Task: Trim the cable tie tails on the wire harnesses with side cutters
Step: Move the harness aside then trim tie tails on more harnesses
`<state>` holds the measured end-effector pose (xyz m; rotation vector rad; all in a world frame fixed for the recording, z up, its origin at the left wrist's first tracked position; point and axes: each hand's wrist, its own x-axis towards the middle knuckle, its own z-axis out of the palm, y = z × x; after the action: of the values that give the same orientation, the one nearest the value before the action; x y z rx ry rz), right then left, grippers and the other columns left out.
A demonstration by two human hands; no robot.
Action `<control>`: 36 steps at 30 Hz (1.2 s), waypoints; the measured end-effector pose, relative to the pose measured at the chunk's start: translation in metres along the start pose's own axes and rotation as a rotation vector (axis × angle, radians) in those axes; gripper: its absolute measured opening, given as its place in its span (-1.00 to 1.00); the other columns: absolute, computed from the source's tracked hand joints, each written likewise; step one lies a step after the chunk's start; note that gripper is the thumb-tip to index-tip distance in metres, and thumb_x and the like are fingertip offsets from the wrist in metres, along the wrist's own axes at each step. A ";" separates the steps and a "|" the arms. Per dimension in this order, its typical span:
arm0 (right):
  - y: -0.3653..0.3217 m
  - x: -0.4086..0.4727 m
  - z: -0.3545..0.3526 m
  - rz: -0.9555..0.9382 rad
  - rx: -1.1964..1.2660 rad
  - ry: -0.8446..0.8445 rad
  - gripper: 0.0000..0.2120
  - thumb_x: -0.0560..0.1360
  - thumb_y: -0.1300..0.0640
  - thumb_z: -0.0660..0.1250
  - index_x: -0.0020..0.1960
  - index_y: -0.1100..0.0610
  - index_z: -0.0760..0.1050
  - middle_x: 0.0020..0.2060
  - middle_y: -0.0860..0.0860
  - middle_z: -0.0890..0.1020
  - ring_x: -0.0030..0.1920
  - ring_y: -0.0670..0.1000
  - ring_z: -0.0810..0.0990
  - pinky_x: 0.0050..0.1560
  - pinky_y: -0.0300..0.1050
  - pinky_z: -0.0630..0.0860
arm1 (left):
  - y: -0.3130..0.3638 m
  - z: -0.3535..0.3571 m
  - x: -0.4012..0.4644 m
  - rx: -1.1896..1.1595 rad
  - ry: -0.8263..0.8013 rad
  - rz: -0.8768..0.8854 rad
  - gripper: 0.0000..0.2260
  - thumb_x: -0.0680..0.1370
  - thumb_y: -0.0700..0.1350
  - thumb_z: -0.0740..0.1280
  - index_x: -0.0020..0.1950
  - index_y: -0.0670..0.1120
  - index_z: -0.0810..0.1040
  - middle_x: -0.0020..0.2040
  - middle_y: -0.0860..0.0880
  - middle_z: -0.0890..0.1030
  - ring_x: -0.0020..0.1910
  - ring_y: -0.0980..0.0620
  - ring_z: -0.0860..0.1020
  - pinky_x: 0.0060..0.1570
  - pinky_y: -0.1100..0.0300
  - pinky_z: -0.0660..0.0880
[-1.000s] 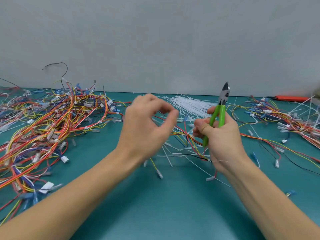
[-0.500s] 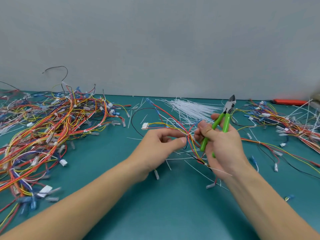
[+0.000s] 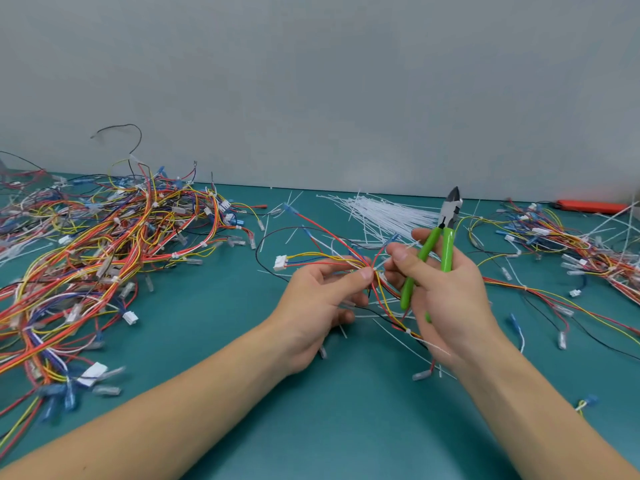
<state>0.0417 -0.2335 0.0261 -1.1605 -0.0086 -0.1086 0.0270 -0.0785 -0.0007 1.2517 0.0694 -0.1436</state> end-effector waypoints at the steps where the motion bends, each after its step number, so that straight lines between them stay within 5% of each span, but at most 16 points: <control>1: -0.001 0.000 -0.001 0.004 -0.017 -0.018 -0.75 0.56 0.40 0.39 0.15 0.15 0.52 -0.08 0.15 0.74 -0.20 0.06 0.67 -0.10 -0.10 0.65 | 0.000 -0.001 0.000 -0.006 0.001 0.001 -0.71 0.53 -0.10 0.50 0.20 -0.18 0.64 -0.06 -0.02 0.70 -0.24 0.10 0.59 -0.31 0.26 0.44; 6: -0.013 -0.001 -0.007 -0.067 -0.217 -0.063 -0.79 0.60 0.25 0.40 0.21 0.08 0.55 0.02 0.09 0.76 -0.06 0.08 0.75 -0.01 -0.02 0.63 | 0.004 -0.004 0.003 -0.047 -0.024 -0.004 -0.81 0.56 -0.12 0.47 0.14 -0.16 0.66 -0.11 0.02 0.70 -0.26 0.14 0.59 -0.33 0.27 0.47; 10: -0.031 -0.001 -0.020 -0.331 -0.739 -0.038 -0.82 0.57 -0.13 0.37 0.13 -0.13 0.59 -0.11 0.07 0.71 -0.14 0.11 0.69 -0.03 0.20 0.63 | 0.011 -0.010 0.008 -0.077 -0.003 0.021 -0.95 0.58 -0.14 0.45 -0.01 -0.10 0.66 -0.13 0.02 0.70 -0.29 0.12 0.58 -0.35 0.26 0.46; 14: -0.042 0.001 -0.032 -0.300 -0.993 -0.272 -0.61 0.49 -0.37 0.23 0.10 -0.12 0.56 -0.18 0.11 0.65 -0.17 0.19 0.58 -0.07 0.22 0.56 | 0.018 -0.019 0.014 -0.112 0.028 0.058 -0.95 0.58 -0.14 0.44 -0.07 -0.05 0.69 -0.13 0.03 0.70 -0.30 0.14 0.58 -0.34 0.27 0.46; 18: -0.034 0.003 -0.038 -0.254 -1.166 -0.437 -0.67 0.61 -0.28 0.25 0.06 -0.05 0.57 -0.29 0.06 0.55 -0.36 -0.07 0.40 -0.26 -0.01 0.43 | 0.020 -0.022 0.017 -0.127 0.047 0.086 -0.89 0.57 -0.13 0.45 -0.14 -0.01 0.75 -0.13 0.03 0.71 -0.29 0.13 0.58 -0.31 0.26 0.46; 30: -0.018 0.002 -0.034 -0.266 -1.064 -0.449 -0.78 0.63 -0.19 0.29 0.06 -0.08 0.59 -0.20 0.03 0.67 -0.15 0.14 0.60 -0.03 0.14 0.58 | 0.020 -0.019 0.014 -0.081 0.015 0.146 -0.96 0.57 -0.16 0.45 -0.05 -0.04 0.70 -0.15 0.05 0.69 -0.27 0.15 0.59 -0.29 0.25 0.47; 36: -0.017 0.001 -0.034 -0.288 -1.035 -0.444 -0.87 0.62 -0.09 0.33 0.01 -0.07 0.61 -0.26 -0.09 0.63 -0.27 -0.09 0.52 -0.20 -0.17 0.48 | 0.019 -0.019 0.015 -0.090 0.010 0.136 -0.87 0.57 -0.16 0.45 -0.14 0.00 0.74 -0.17 0.06 0.68 -0.27 0.15 0.60 -0.28 0.25 0.48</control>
<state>0.0395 -0.2714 0.0279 -2.1948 -0.5703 -0.1092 0.0447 -0.0553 0.0093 1.1632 -0.0005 -0.0161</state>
